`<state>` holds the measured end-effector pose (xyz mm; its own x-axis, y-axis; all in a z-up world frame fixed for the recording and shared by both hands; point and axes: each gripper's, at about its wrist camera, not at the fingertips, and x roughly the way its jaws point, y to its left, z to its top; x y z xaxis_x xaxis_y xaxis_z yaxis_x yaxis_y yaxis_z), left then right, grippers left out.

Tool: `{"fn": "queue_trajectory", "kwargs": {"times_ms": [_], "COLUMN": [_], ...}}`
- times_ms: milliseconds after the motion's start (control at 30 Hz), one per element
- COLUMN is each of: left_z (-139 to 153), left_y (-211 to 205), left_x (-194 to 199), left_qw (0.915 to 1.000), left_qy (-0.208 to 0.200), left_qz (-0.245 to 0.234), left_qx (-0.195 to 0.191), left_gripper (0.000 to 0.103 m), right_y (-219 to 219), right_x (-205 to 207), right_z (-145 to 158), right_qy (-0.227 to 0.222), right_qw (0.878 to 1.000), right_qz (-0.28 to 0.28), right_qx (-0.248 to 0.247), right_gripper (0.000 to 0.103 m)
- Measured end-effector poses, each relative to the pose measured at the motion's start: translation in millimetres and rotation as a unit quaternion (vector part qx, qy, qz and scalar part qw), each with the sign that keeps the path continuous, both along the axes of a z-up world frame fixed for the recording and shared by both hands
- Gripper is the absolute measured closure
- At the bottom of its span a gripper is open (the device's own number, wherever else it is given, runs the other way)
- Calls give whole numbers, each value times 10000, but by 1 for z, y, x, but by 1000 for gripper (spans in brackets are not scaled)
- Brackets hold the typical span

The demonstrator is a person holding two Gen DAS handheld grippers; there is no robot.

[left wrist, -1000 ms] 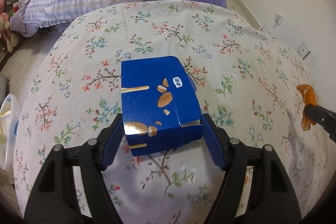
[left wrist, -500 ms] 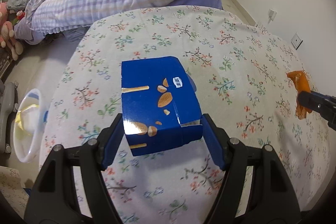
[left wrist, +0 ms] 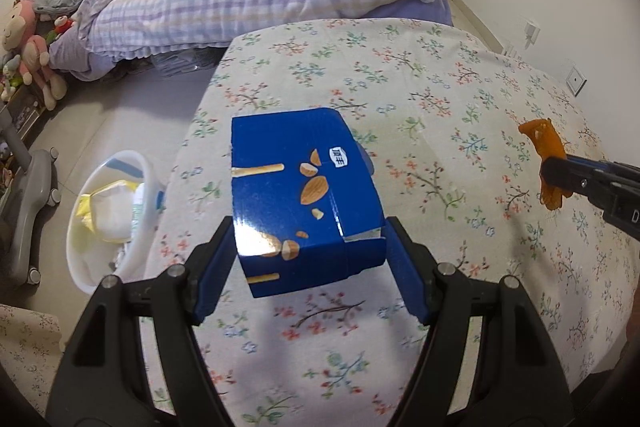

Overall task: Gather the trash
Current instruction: 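Carry the blue box and orange item together over the white bin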

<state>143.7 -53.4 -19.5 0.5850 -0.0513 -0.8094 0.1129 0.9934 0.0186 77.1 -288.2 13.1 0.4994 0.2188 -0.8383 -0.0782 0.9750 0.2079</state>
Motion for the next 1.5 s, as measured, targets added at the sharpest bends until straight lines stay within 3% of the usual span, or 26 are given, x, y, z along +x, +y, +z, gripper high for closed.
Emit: {"fn": "queue_trajectory", "kwargs": {"times_ms": [500,867,1067,1267,1500], "left_z": [2,-11,-28,-44,-42], "left_y": [92,178,209,223,231], "left_x": [-4,-2,0,1,6], "left_qw": [9967,9840,9736,9648,9688], "left_qy": [57,342,757,1182,1002], "left_qz": [802,1706,2088,2274,2136], "left_qx": [-113,-393,-523,-593,-763], "left_gripper": [30,30,30,30,28], "right_y": [91,165,193,213,225], "right_x": [22,44,50,54,54], "right_z": [1,-7,-13,-24,-28], "right_qy": [-104,-63,-3,85,98], "right_qw": [9965,9903,9874,9858,9846], "right_qz": [749,1258,1403,1519,1609], "right_qx": [351,579,729,709,676], "right_gripper": [87,87,87,87,87]}}
